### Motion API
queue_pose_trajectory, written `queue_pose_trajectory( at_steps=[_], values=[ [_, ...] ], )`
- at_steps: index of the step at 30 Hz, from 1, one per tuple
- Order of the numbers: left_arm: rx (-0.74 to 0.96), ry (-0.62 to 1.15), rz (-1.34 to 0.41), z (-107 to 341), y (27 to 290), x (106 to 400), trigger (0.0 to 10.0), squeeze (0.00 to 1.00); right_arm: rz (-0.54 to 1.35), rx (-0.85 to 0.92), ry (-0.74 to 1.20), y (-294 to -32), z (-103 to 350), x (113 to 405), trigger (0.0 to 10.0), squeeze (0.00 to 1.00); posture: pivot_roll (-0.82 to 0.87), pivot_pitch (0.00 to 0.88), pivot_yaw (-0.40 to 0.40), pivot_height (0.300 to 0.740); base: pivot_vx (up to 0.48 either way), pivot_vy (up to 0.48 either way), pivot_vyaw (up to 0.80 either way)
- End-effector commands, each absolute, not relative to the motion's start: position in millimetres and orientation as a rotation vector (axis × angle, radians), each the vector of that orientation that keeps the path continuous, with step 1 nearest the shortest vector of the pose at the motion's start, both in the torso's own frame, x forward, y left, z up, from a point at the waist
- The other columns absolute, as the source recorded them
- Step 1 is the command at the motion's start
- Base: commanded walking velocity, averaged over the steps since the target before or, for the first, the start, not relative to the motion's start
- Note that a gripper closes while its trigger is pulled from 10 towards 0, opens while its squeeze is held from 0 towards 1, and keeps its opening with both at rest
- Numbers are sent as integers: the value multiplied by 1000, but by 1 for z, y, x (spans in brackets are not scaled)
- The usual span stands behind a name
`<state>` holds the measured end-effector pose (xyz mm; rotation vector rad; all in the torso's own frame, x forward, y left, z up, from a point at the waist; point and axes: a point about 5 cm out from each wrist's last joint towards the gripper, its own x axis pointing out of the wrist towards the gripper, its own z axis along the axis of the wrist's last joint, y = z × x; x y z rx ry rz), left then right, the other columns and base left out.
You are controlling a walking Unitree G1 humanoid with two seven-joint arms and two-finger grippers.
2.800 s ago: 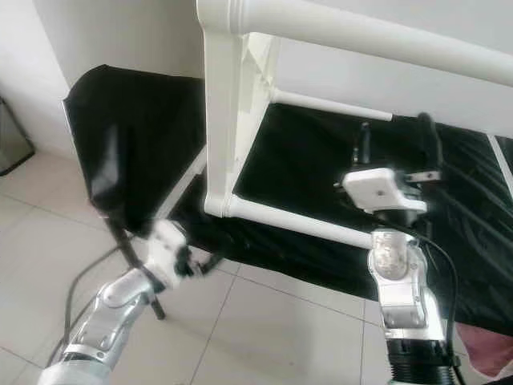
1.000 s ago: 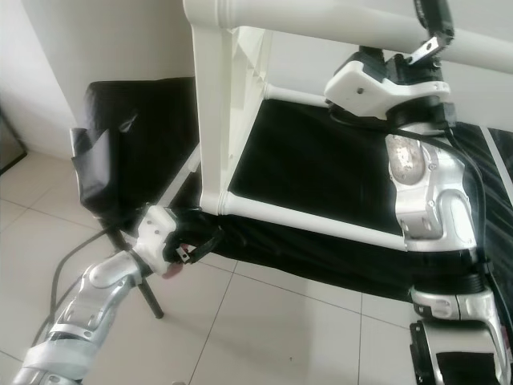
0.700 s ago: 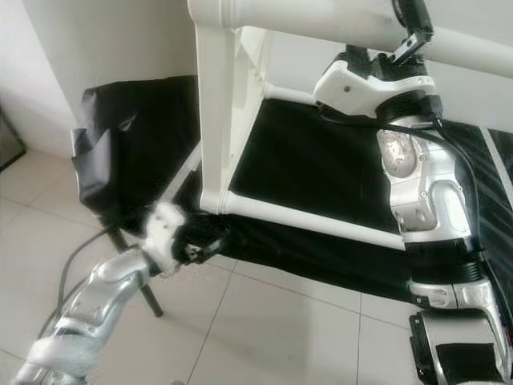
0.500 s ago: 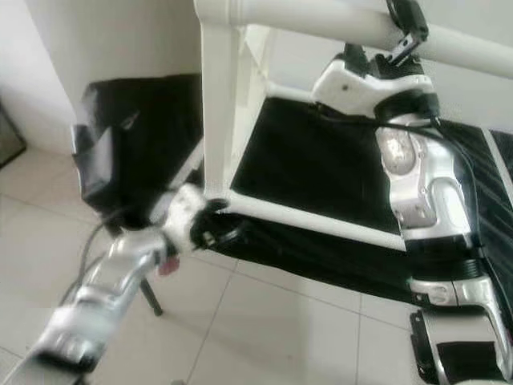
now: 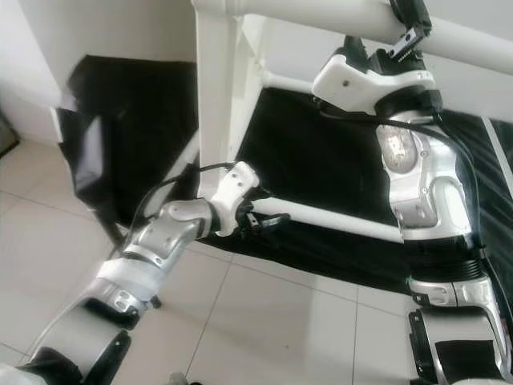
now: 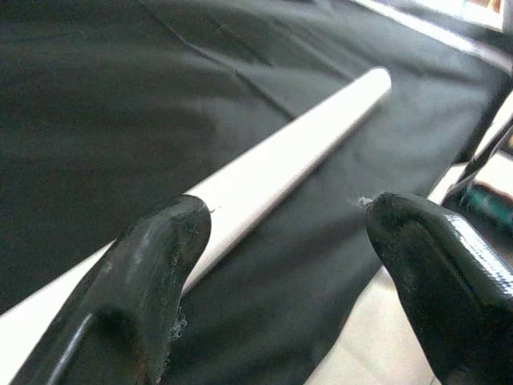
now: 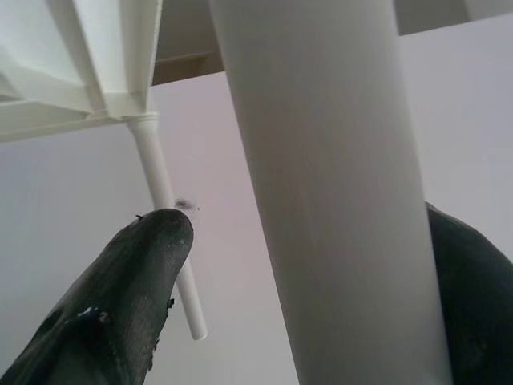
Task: Building children table
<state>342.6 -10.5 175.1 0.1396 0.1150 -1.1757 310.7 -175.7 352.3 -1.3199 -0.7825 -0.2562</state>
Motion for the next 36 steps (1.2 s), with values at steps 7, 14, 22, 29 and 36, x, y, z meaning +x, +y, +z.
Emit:
queue_pose_trajectory(
  at_steps=[7, 14, 22, 29, 36],
  values=[
    [-135, 97, -718, 207, -16, 375, 10000, 0, -208, -1329, -701, -177, 339, 311, 588, 0, 1, 190, -9, 740, 0, 0, 0],
    [-342, 126, -520, 212, -2, 388, 10000, 0, -227, -1312, -671, -183, 341, 308, 0, 0, -11, 205, -6, 740, 0, 0, 0],
    [-436, 247, -400, 174, 8, 384, 10000, 0, -291, -1218, -654, -187, 359, 306, 0, 0, -41, 231, 1, 740, 0, 0, 0],
    [-432, 306, -243, 151, 19, 383, 10000, 0, -280, -1081, -666, -180, 370, 305, 0, 0, -51, 241, 7, 740, 0, 0, 0],
    [-214, 39, 94, 212, 105, 416, 10000, 0, -342, -658, -741, -205, 406, 283, 0, 0, -61, 250, 23, 740, 0, 0, 0]
  ],
)
